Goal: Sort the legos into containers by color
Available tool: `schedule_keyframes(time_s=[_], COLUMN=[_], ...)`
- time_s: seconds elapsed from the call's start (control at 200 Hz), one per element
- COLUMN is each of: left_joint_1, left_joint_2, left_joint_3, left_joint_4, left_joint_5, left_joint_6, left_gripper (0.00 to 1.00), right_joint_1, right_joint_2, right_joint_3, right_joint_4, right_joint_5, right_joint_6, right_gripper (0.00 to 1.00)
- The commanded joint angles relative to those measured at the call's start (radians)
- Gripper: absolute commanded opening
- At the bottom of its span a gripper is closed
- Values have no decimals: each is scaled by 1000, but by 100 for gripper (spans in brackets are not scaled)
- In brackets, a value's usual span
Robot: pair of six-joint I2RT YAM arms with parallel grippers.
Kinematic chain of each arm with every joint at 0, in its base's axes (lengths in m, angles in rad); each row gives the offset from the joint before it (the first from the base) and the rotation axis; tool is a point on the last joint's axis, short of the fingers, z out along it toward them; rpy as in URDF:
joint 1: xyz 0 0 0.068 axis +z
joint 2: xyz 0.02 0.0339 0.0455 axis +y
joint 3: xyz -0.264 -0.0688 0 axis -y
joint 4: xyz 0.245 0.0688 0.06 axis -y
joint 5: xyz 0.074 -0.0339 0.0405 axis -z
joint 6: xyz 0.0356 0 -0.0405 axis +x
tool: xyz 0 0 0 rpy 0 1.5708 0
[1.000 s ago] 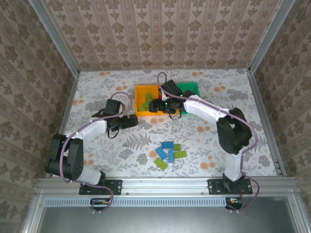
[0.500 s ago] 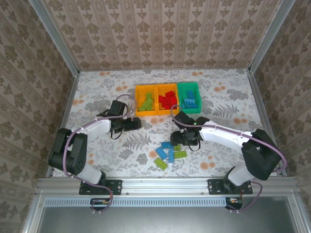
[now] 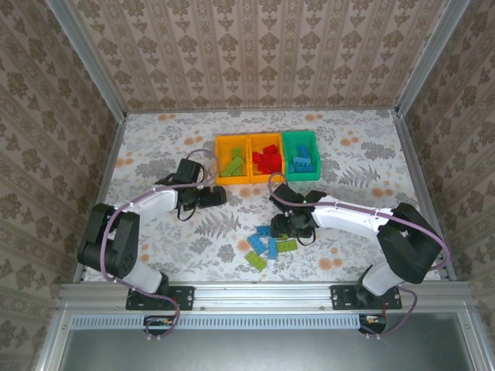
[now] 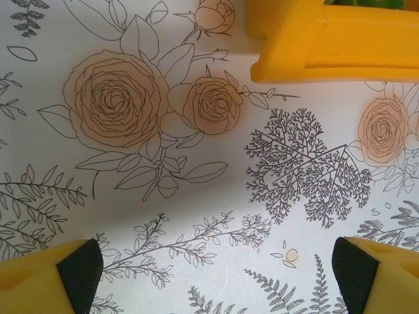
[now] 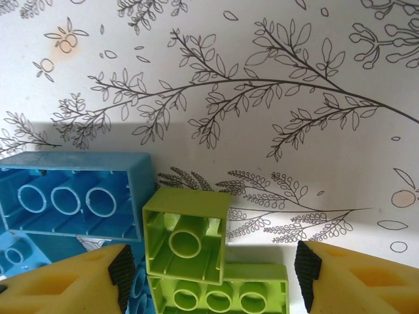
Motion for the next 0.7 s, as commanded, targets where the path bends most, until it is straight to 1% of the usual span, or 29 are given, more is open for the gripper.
schedule_keyframes(time_s=[0.0, 0.135, 0.25, 0.46, 0.695], left_joint_1=[-5, -7, -8, -11, -19], left_joint_2=[12, 12, 16, 19, 26], left_joint_3=[29, 29, 30, 29, 29], left_joint_4=[-4, -6, -6, -4, 7], left_joint_5=[6, -1, -1, -1, 0], left_joint_6=[26, 30, 28, 24, 16], left_gripper=[94, 94, 95, 95, 95], right_joint_1=[7, -8, -33, -73, -67], right_joint_2=[25, 14, -9, -64, -126], right_joint_3=[-10, -43, -75, -95, -94], right_joint_4=[-24, -42, -40, -58, -58], right_joint_5=[12, 38, 48, 72, 68], right_joint_6=[9, 11, 19, 19, 53], right_gripper=[68, 62, 59, 58, 59])
